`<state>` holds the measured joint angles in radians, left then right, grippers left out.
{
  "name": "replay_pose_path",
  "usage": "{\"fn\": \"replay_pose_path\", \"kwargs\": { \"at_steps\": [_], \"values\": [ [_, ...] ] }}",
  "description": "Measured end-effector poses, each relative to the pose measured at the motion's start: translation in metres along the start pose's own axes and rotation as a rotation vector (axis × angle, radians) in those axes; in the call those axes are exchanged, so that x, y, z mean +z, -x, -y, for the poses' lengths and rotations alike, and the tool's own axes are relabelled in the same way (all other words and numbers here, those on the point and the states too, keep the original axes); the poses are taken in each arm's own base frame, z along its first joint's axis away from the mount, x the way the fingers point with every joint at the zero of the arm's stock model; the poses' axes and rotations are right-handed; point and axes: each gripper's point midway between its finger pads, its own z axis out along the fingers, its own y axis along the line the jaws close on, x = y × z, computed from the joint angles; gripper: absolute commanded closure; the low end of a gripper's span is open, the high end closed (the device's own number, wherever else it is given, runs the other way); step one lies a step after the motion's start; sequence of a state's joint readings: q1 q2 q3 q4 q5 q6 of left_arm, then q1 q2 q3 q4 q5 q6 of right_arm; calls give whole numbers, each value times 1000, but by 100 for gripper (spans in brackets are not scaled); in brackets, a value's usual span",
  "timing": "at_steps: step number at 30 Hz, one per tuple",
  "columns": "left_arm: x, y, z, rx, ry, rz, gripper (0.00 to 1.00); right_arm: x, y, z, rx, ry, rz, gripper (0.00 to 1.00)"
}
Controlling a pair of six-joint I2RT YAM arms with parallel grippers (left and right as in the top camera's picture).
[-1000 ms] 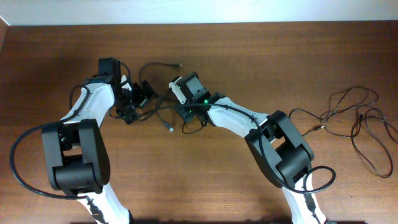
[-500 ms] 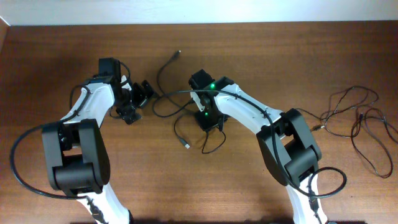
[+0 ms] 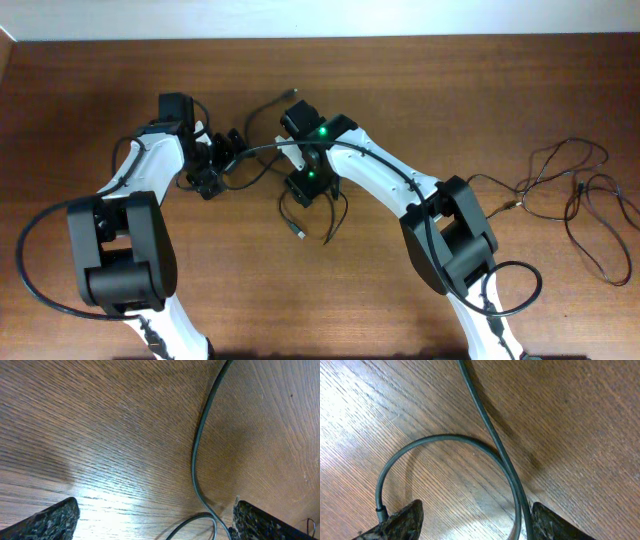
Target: Untangle cables
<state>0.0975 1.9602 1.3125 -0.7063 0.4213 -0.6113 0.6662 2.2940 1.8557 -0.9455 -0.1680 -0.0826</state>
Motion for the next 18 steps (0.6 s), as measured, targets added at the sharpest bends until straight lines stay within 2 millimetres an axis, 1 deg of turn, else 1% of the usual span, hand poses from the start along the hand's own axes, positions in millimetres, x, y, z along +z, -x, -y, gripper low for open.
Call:
{"fn": "replay_pose_path", "kwargs": {
  "at_steps": [3, 4, 6, 8, 9, 10, 11, 18],
  "values": [
    [0, 0, 0, 0, 0, 0, 0, 0, 0, 0, -8, 0, -2, 27],
    [0, 0, 0, 0, 0, 0, 0, 0, -3, -2, -6, 10, -13, 27],
    [0, 0, 0, 0, 0, 0, 0, 0, -11, -13, 1, 72, -41, 28],
    [0, 0, 0, 0, 0, 0, 0, -1, -11, -26, 4, 149, -41, 29],
    [0, 0, 0, 0, 0, 0, 0, -2, -11, -28, 7, 166, -39, 33],
    [0, 0, 0, 0, 0, 0, 0, -3, -9, -28, 7, 175, -30, 33],
    [0, 0, 0, 0, 0, 0, 0, -2, -8, -26, 3, 166, -25, 33],
    [0, 0, 0, 0, 0, 0, 2, 0, -3, 3, -7, 1, -11, 32]
  ]
}}
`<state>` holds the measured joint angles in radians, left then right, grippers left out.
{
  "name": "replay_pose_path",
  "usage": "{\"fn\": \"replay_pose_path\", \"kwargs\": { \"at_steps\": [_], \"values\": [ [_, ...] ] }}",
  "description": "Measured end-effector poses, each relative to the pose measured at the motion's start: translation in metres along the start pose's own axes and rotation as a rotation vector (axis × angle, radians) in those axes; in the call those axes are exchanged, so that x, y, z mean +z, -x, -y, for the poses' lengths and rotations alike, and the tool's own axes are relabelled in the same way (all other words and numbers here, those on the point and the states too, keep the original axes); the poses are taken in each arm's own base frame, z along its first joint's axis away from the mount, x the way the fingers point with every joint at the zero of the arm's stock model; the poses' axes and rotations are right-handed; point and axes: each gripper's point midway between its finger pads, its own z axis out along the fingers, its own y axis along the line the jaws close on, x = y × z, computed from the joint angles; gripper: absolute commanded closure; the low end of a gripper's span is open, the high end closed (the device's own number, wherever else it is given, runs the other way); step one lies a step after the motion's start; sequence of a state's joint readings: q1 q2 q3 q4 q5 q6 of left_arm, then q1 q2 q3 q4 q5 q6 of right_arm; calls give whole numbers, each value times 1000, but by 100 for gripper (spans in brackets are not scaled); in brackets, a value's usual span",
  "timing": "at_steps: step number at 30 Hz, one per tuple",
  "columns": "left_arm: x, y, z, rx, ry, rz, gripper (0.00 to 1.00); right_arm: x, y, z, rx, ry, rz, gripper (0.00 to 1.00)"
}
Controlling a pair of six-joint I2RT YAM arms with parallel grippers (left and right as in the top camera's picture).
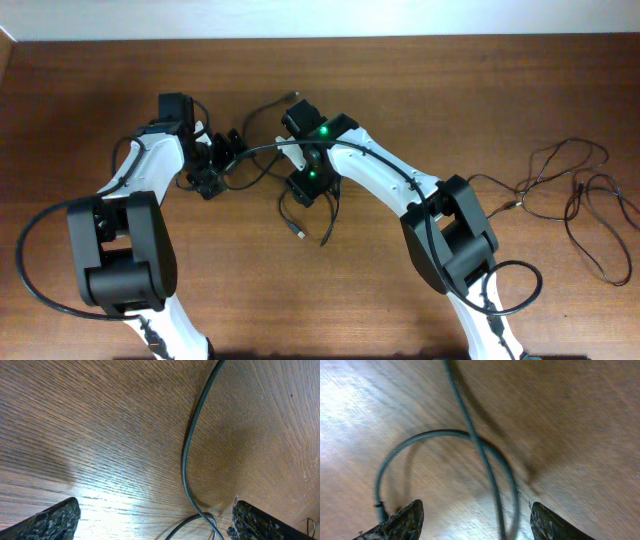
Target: Untangle cables
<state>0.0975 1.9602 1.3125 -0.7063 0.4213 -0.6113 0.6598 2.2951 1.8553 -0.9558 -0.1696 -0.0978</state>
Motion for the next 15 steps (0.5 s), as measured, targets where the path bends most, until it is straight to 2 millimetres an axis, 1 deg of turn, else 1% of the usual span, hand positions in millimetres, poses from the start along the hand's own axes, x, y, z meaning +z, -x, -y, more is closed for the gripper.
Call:
{"fn": "replay_pose_path", "kwargs": {
  "at_steps": [2, 5, 6, 7, 8, 9, 11, 15],
  "values": [
    [0, 0, 0, 0, 0, 0, 2, 0, -2, 4, 0, -24, -6, 32],
    [0, 0, 0, 0, 0, 0, 2, 13, -20, 8, 8, -40, -57, 33],
    [0, 0, 0, 0, 0, 0, 2, 14, -23, 9, 3, -44, -59, 38],
    [0, 0, 0, 0, 0, 0, 3, 15, -23, 9, 1, -48, -51, 46],
    [0, 0, 0, 0, 0, 0, 3, 15, -25, 10, -1, -56, -43, 72],
    [0, 0, 0, 0, 0, 0, 3, 15, -27, 11, -6, -61, -36, 86],
    [0, 0, 0, 0, 0, 0, 3, 16, -35, 14, 0, -74, -48, 95],
    [0, 0, 0, 0, 0, 0, 4, 15, -40, 19, 46, -107, -67, 96]
  ]
}}
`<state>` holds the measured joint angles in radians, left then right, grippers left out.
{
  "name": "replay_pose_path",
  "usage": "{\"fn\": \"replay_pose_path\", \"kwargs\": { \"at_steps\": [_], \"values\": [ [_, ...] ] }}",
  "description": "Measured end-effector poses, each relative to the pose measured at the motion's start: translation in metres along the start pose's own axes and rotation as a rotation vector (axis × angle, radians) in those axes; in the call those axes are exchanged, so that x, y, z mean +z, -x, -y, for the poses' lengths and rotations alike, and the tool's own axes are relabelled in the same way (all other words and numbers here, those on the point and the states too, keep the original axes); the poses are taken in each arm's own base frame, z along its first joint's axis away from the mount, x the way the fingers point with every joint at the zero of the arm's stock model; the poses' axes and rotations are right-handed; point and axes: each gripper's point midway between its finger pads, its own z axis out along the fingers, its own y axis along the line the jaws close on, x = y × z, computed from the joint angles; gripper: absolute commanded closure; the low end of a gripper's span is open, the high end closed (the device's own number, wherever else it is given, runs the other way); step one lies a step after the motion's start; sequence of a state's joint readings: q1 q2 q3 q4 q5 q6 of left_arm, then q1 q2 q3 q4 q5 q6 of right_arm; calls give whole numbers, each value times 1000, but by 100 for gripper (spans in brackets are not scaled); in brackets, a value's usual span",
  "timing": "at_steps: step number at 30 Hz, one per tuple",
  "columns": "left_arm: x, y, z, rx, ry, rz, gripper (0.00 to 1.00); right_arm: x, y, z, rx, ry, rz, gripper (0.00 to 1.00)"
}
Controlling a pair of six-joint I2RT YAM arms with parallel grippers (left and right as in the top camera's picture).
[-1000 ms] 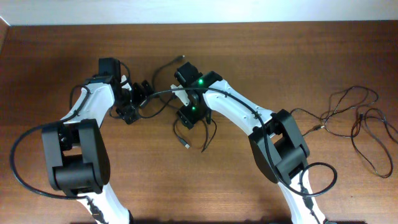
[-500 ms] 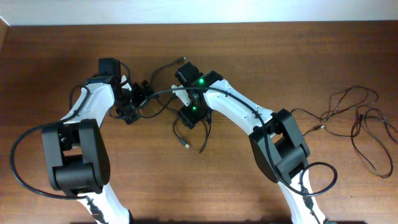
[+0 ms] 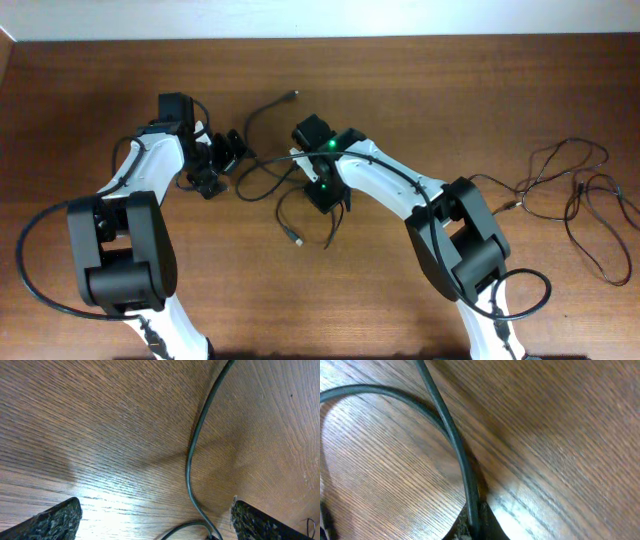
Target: Untangle cables
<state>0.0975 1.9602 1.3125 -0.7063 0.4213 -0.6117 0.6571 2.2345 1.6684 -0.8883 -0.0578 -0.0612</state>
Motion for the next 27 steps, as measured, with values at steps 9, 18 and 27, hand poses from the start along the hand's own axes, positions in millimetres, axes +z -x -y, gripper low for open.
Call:
{"fn": "replay_pose_path", "kwargs": {
  "at_steps": [9, 18, 27],
  "values": [
    [0, 0, 0, 0, 0, 0, 4, -8, -32, 12, 117, -95, -182, 96],
    [0, 0, 0, 0, 0, 0, 4, -26, -22, 13, 214, -112, -186, 38],
    [0, 0, 0, 0, 0, 0, 4, -21, 29, 15, 49, -99, 14, 30]
  ]
}}
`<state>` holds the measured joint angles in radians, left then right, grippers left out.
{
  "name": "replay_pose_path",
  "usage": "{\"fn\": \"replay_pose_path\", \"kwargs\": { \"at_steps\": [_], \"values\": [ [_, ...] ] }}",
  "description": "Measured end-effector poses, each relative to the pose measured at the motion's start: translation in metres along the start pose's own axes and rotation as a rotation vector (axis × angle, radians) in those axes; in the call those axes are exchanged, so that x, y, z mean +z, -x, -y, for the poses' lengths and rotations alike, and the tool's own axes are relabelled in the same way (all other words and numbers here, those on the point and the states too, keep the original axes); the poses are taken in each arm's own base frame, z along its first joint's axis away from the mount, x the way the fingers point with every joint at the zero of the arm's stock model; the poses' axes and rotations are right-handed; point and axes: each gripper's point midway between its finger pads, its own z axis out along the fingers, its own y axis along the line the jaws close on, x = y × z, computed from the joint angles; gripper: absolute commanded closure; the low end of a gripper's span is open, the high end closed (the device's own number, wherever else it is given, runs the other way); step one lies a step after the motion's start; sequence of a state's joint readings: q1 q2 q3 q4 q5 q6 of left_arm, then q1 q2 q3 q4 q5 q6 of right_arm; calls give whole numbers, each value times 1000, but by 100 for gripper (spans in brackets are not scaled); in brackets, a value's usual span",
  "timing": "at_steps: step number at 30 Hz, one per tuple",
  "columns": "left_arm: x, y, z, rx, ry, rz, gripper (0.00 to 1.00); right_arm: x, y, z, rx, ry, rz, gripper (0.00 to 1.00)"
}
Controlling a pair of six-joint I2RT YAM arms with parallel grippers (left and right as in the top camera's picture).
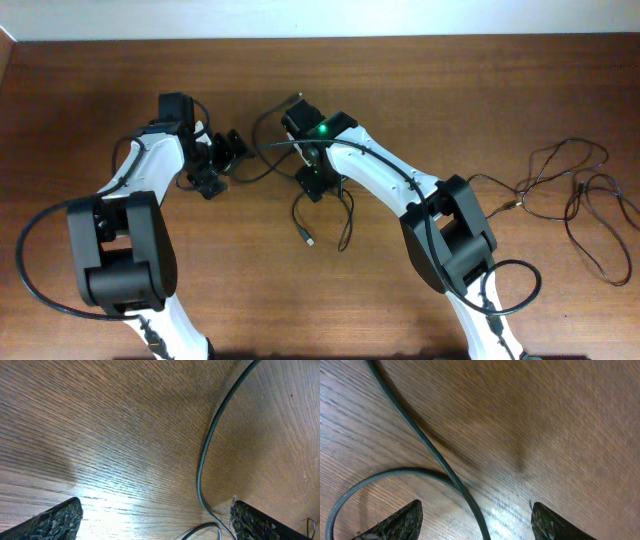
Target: Untangle cables
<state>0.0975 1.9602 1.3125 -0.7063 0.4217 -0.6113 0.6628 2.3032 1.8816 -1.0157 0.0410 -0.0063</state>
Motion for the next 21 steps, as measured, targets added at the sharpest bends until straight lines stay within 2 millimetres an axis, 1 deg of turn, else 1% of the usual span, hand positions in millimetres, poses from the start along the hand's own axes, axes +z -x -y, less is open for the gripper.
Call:
{"fn": "replay_pose_path", "kwargs": {
  "at_steps": [2, 3, 6, 7, 8, 9, 10, 13, 14, 15, 16, 17, 18, 19, 21],
  "values": [
    [0, 0, 0, 0, 0, 0, 4, 0, 6, -4, -59, 23, 27, 30],
    [0, 0, 0, 0, 0, 0, 4, 2, 7, -10, -104, 56, 36, 30],
    [0, 0, 0, 0, 0, 0, 4, 16, 7, -19, -138, 102, 59, 30],
    [0, 0, 0, 0, 0, 0, 4, 19, 6, -21, -154, 110, 71, 33],
    [0, 0, 0, 0, 0, 0, 4, 20, 10, -22, -166, 106, 99, 36],
    [0, 0, 0, 0, 0, 0, 4, 21, 13, -23, -172, 104, 122, 43],
    [0, 0, 0, 0, 0, 0, 4, 22, 13, -23, -183, 102, 134, 54],
    [0, 0, 0, 0, 0, 0, 4, 23, 10, -21, -191, 89, 152, 57],
    [0, 0, 0, 0, 0, 0, 4, 23, 8, -21, -190, 88, 155, 62],
    [0, 0, 0, 0, 0, 0, 4, 23, 7, -21, -190, 87, 155, 70],
    [0, 0, 0, 0, 0, 0, 4, 23, 6, -21, -193, 86, 156, 81],
    [0, 0, 0, 0, 0, 0, 4, 23, 6, -21, -188, 85, 157, 87],
    [0, 0, 0, 0, 0, 0, 4, 23, 7, -21, -187, 89, 160, 89],
    [0, 0, 0, 0, 0, 0, 4, 23, 7, -22, -185, 91, 161, 94],
    [0, 0, 0, 0, 0, 0, 4, 23, 6, -26, -192, 113, 159, 96]
  ]
}}
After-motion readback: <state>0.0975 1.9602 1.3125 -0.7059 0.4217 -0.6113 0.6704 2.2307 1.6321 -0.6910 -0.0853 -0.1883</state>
